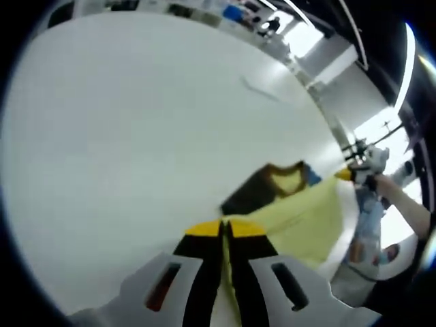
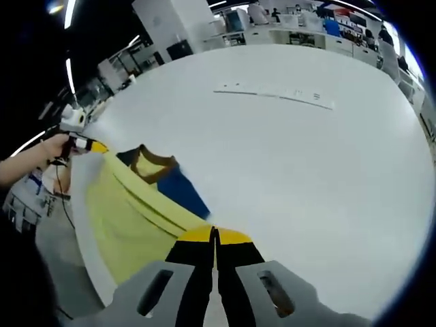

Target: Fold the garment on the visible template until the final outline fits inside the template.

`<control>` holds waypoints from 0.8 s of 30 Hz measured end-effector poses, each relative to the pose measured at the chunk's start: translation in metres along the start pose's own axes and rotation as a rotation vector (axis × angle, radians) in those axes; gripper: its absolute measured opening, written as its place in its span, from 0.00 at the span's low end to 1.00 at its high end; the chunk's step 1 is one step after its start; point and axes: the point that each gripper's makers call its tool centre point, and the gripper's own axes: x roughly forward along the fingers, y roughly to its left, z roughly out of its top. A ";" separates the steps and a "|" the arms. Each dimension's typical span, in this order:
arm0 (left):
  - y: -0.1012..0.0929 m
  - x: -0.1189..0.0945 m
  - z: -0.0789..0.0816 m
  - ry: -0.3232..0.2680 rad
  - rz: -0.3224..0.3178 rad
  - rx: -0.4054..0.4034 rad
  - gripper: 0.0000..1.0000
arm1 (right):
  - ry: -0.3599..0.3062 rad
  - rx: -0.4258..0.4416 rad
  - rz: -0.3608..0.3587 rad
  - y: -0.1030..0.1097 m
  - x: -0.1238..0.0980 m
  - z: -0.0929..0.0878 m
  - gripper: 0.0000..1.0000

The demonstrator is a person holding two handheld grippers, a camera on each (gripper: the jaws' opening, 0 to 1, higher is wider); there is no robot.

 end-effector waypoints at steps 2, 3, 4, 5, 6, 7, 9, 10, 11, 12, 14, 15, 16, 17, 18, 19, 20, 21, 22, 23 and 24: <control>0.001 0.002 0.000 0.003 0.000 -0.002 0.00 | 0.003 0.002 -0.001 -0.001 0.002 -0.002 0.01; 0.002 0.004 0.000 0.008 0.000 -0.004 0.00 | 0.004 0.004 -0.001 -0.002 0.002 -0.002 0.01; 0.002 0.005 0.000 0.010 0.001 -0.004 0.00 | 0.005 0.008 -0.001 -0.003 0.003 -0.003 0.01; 0.003 0.006 -0.001 0.012 0.001 -0.004 0.00 | 0.004 0.011 -0.002 -0.004 0.004 -0.003 0.01; 0.004 0.007 -0.001 0.017 0.003 -0.004 0.00 | 0.003 0.015 -0.002 -0.005 0.006 -0.003 0.01; 0.004 0.008 -0.002 0.020 0.004 -0.006 0.00 | 0.004 0.019 -0.001 -0.005 0.007 -0.003 0.01; 0.006 0.010 -0.002 0.028 0.007 -0.006 0.00 | 0.004 0.020 -0.002 -0.005 0.008 -0.003 0.01; 0.009 0.012 -0.002 0.031 0.007 -0.009 0.00 | 0.008 0.021 -0.002 -0.006 0.010 -0.004 0.01; 0.010 0.013 -0.002 0.033 0.007 -0.010 0.00 | 0.010 0.022 -0.003 -0.007 0.011 -0.004 0.01; 0.010 0.014 -0.003 0.035 0.007 -0.013 0.00 | 0.012 0.025 -0.002 -0.008 0.012 -0.005 0.01; 0.011 0.015 -0.004 0.039 0.008 -0.012 0.00 | 0.011 0.033 -0.002 -0.009 0.013 -0.005 0.01; 0.012 0.015 -0.004 0.040 0.008 -0.013 0.00 | 0.009 0.040 -0.002 -0.009 0.014 -0.005 0.01; 0.012 0.016 -0.004 0.041 0.008 -0.017 0.00 | 0.008 0.041 -0.002 -0.009 0.015 -0.005 0.01; 0.013 0.017 -0.005 0.041 0.007 -0.022 0.00 | 0.010 0.042 -0.004 -0.010 0.017 -0.005 0.01; 0.013 0.017 -0.005 0.041 0.007 -0.025 0.00 | 0.012 0.041 -0.005 -0.010 0.018 -0.005 0.01; 0.013 0.018 -0.006 0.043 0.009 -0.027 0.00 | 0.014 0.042 -0.005 -0.011 0.019 -0.006 0.01; 0.012 0.019 -0.006 0.044 0.009 -0.027 0.00 | 0.017 0.043 -0.007 -0.012 0.020 -0.006 0.01; 0.012 0.020 -0.007 0.046 0.010 -0.027 0.00 | 0.018 0.043 -0.008 -0.012 0.021 -0.006 0.01; 0.012 0.020 -0.007 0.047 0.011 -0.027 0.00 | 0.019 0.045 -0.009 -0.013 0.022 -0.007 0.01; 0.012 0.020 -0.007 0.048 0.011 -0.026 0.00 | 0.020 0.046 -0.009 -0.013 0.023 -0.007 0.01; 0.011 0.020 -0.007 0.050 0.011 -0.025 0.00 | 0.021 0.046 -0.010 -0.013 0.024 -0.007 0.01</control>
